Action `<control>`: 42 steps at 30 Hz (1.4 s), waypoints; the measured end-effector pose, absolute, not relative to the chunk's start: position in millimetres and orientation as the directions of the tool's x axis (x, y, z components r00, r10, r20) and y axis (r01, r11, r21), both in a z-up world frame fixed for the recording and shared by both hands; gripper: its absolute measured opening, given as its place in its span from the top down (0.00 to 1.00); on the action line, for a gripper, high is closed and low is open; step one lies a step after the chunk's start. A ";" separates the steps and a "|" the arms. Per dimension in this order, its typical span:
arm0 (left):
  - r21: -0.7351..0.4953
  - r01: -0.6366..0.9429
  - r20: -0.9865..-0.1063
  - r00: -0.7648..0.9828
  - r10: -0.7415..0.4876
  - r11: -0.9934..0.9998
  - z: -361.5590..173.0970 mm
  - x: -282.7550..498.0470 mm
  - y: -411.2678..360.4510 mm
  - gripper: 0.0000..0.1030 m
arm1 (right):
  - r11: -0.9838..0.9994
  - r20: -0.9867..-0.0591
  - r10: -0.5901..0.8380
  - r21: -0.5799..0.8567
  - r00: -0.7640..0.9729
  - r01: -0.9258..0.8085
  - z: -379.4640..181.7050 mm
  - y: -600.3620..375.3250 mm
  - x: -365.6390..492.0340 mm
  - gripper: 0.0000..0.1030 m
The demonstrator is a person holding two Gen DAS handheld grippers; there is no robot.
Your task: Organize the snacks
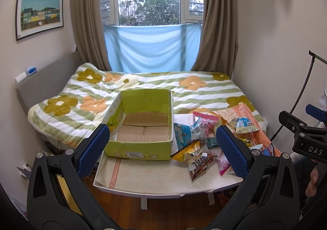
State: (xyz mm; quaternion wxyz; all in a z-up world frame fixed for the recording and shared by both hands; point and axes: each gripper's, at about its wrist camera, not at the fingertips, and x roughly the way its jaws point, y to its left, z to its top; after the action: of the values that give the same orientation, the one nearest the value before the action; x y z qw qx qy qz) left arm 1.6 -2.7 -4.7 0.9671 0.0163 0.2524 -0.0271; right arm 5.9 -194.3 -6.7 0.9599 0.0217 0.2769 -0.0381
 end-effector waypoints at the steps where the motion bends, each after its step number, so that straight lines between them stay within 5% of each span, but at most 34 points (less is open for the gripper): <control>1: 0.017 0.060 -0.490 0.871 -0.044 0.998 -4.9 1.6 -1.9 0.00 | 0.996 -0.533 -0.061 0.021 0.844 0.085 -6.7 -194.4 6.0 0.00; 42: -0.044 0.088 -0.518 0.850 -0.098 0.995 -13.1 9.2 12.3 0.00 | 0.994 -0.520 -0.083 0.014 0.850 0.106 -6.3 -192.2 2.3 0.00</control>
State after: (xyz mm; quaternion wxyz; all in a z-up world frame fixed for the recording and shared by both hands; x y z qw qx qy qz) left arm 9.2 12.3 -13.1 0.9617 -0.0090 0.2696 -0.0485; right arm 2.3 -192.2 -6.3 0.9616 0.0212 0.2693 -0.0490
